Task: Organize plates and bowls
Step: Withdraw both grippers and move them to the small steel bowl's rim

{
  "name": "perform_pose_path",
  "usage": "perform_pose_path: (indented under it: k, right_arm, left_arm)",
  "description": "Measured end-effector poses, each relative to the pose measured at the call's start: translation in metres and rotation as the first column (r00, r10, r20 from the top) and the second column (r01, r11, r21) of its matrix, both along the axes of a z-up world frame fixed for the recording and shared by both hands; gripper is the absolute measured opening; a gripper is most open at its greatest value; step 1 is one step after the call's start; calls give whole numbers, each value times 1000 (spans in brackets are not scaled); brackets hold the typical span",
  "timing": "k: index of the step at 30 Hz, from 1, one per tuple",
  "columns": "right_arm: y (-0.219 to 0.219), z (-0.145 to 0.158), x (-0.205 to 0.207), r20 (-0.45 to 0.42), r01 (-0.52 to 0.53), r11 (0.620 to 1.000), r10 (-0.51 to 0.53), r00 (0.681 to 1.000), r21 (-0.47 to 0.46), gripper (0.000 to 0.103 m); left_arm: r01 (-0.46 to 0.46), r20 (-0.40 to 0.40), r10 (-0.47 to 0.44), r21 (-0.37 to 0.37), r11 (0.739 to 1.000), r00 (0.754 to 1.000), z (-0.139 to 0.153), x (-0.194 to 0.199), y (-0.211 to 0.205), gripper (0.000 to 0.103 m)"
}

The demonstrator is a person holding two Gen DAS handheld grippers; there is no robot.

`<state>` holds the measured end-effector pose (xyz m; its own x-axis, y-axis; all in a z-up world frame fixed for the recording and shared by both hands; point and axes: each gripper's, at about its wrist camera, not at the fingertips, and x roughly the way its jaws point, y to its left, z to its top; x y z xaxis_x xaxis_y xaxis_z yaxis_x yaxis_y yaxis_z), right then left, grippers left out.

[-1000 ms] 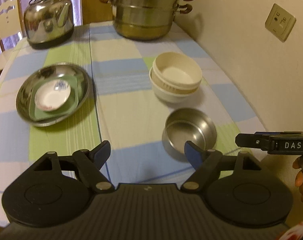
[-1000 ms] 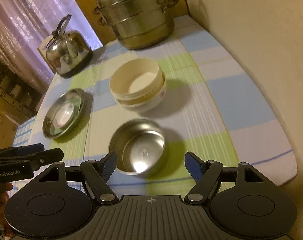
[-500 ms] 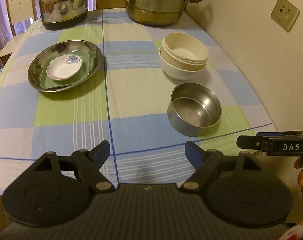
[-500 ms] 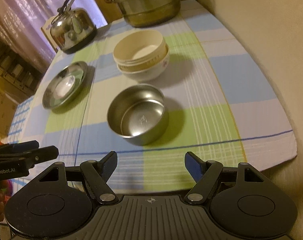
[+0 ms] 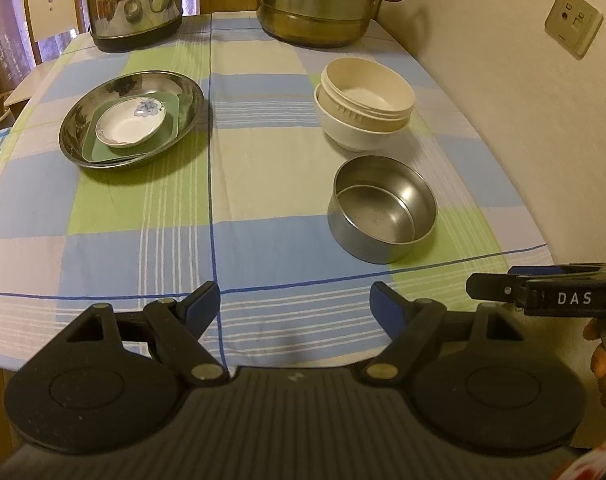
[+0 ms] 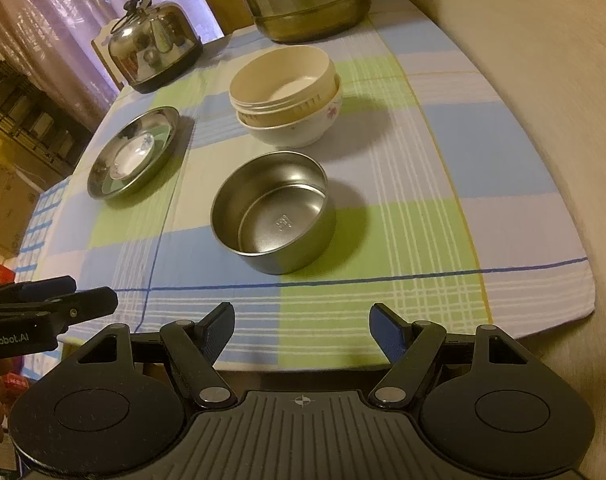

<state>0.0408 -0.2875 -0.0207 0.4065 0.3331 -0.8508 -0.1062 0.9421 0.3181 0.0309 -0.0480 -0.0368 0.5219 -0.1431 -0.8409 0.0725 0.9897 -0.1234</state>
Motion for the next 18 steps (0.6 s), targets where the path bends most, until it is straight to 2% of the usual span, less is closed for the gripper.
perform_pose_path:
  k: [11, 18]
  right_arm:
    - [-3, -8, 13, 9, 16, 1000, -16, 1000, -19, 74]
    - [-6, -14, 28, 25, 65, 997, -65, 998, -28, 74]
  left_arm:
    - [-15, -1, 15, 9, 1000, 1000, -1, 7, 0, 80]
    - [44, 10, -44, -5, 999, 999, -8, 34, -5, 76]
